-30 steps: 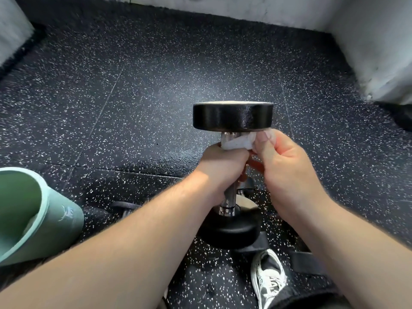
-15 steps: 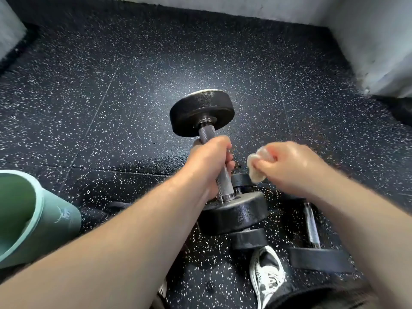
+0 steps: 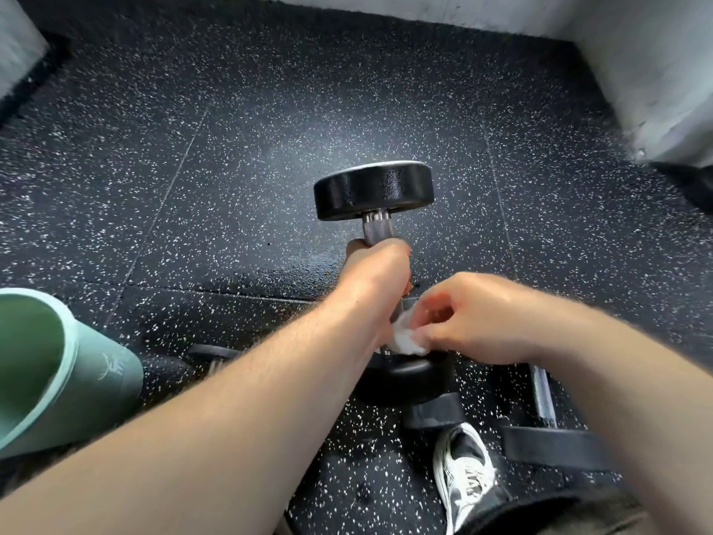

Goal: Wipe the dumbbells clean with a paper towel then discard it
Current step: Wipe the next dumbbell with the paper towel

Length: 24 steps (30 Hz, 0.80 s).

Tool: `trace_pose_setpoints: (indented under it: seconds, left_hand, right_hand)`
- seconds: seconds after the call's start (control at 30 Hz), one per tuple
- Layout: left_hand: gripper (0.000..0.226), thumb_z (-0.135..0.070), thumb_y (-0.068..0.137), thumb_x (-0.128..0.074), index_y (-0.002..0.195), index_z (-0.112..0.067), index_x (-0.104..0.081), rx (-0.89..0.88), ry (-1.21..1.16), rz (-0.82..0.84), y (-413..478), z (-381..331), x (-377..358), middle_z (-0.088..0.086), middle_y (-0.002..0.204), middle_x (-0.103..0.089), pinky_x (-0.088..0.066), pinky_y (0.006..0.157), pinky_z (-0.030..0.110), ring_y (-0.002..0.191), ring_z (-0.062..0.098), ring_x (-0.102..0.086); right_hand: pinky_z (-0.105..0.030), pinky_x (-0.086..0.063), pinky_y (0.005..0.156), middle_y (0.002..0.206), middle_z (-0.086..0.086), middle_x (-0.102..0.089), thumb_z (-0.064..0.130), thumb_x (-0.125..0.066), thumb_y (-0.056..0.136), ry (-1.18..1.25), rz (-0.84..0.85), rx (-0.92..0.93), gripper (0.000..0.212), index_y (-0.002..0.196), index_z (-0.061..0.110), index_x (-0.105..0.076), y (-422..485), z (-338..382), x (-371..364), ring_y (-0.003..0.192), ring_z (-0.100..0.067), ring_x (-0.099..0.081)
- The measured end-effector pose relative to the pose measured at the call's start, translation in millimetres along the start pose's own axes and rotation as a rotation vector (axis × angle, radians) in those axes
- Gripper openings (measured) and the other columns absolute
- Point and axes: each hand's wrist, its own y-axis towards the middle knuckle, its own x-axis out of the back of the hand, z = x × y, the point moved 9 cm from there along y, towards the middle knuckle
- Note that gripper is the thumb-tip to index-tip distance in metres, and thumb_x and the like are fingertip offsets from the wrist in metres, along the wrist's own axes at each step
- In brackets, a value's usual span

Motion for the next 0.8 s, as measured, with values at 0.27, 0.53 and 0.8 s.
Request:
trace_pose_setpoints:
  seconds: [0.27,0.53,0.8]
  left_hand:
    - [0.015,-0.016,0.093,-0.058,0.108,-0.014,-0.055,-0.017,-0.053,-0.029,0,2,-1,0.007,0.080,-0.059,-0.054,0.079,0.034,0.067,0.021,-0.057]
    - [0.027,-0.038,0.091,-0.062,0.107,-0.020,-0.051,-0.063,0.090,-0.056,-2,5,0,0.006,0.082,-0.064,-0.058,0.080,0.042,0.072,0.028,-0.064]
    - [0.031,-0.048,0.087,-0.067,0.090,-0.020,-0.055,-0.078,0.086,-0.004,-11,-3,-3,0.007,0.068,-0.060,-0.048,0.069,0.037,0.059,0.026,-0.055]
  right_hand:
    - [-0.024,-0.041,0.051,0.070,0.006,-0.067,0.063,-0.069,0.062,0.001,-0.116,-0.190,0.040,0.067,0.023,-0.063,2,-2,-4,0.069,-0.011,-0.060]
    - [-0.040,-0.053,0.093,0.107,-0.008,-0.069,0.077,-0.044,0.045,-0.135,-0.031,-0.262,0.078,0.096,0.021,-0.066,10,3,-20,0.108,-0.032,-0.063]
    - [-0.034,-0.052,0.070,0.073,-0.006,-0.060,0.061,-0.068,0.076,-0.131,0.091,-0.096,0.047,0.065,0.017,-0.057,2,20,-17,0.073,-0.029,-0.055]
